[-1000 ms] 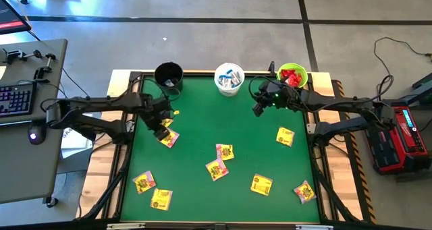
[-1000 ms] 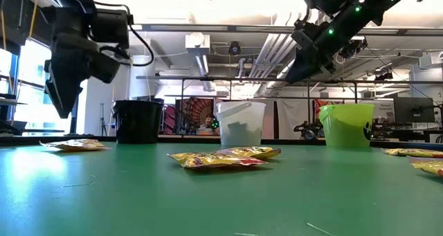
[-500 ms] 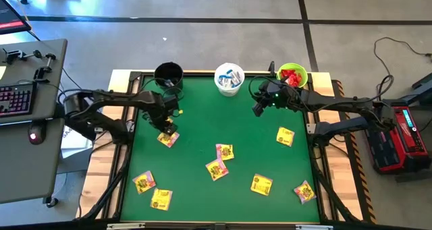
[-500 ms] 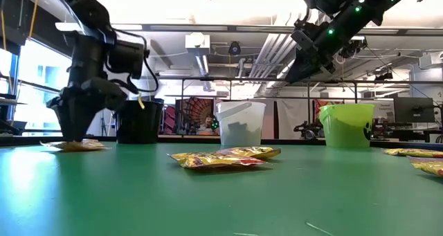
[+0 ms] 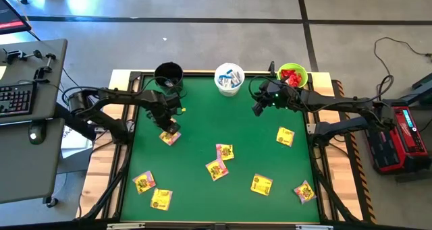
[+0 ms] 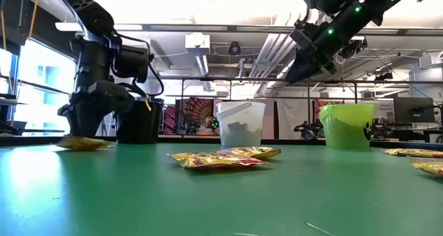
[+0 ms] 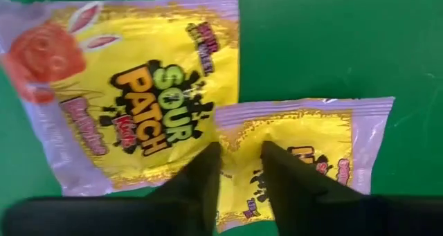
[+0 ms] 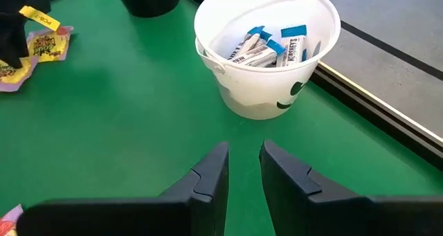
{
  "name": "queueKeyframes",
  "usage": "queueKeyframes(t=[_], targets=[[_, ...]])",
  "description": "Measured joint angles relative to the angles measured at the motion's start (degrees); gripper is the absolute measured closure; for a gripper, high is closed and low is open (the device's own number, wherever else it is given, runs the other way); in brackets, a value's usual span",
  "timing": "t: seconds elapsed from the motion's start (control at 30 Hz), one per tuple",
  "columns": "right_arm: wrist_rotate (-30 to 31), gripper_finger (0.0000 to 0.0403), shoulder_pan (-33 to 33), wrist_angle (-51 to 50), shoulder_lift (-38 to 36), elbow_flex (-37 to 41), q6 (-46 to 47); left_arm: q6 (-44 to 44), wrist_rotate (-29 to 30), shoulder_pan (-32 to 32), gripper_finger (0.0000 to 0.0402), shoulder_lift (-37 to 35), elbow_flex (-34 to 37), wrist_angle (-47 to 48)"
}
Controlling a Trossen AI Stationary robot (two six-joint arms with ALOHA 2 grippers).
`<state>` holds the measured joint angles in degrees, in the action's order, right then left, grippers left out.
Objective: Sort candy by brand, put in halloween buckets
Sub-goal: Put the yellow candy into the black bucket
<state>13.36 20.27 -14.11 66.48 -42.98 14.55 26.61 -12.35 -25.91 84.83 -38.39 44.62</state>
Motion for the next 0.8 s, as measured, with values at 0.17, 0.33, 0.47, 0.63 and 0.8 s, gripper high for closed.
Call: queueKeyframes(t=[0.17,0.33,0.47,0.63,0.8], targets=[[0.2,0.0329,0.0,0.0,0.0,0.0,0.0,-3.8,1.1,0.0,0.0388,-1.7,0.2,-0.5],[0.2,0.0329,0.0,0.0,0.0,0.0,-0.2,-3.8,2.1,0.0,0.0393,-4.4,0.3,-0.2],[0.8,0.0329,0.0,0.0,0.0,0.0,-0.2,-3.3,1.1,0.0,0.04,-7.3,0.3,0.9],[1.6,0.0329,0.0,0.0,0.0,0.0,0.0,-1.3,-1.8,0.0,0.0401,-12.3,-1.1,0.7],[3.1,0.0329,0.0,0.0,0.0,0.0,0.0,-0.8,-2.5,-1.7,0.0401,-15.9,-6.3,-3.0]])
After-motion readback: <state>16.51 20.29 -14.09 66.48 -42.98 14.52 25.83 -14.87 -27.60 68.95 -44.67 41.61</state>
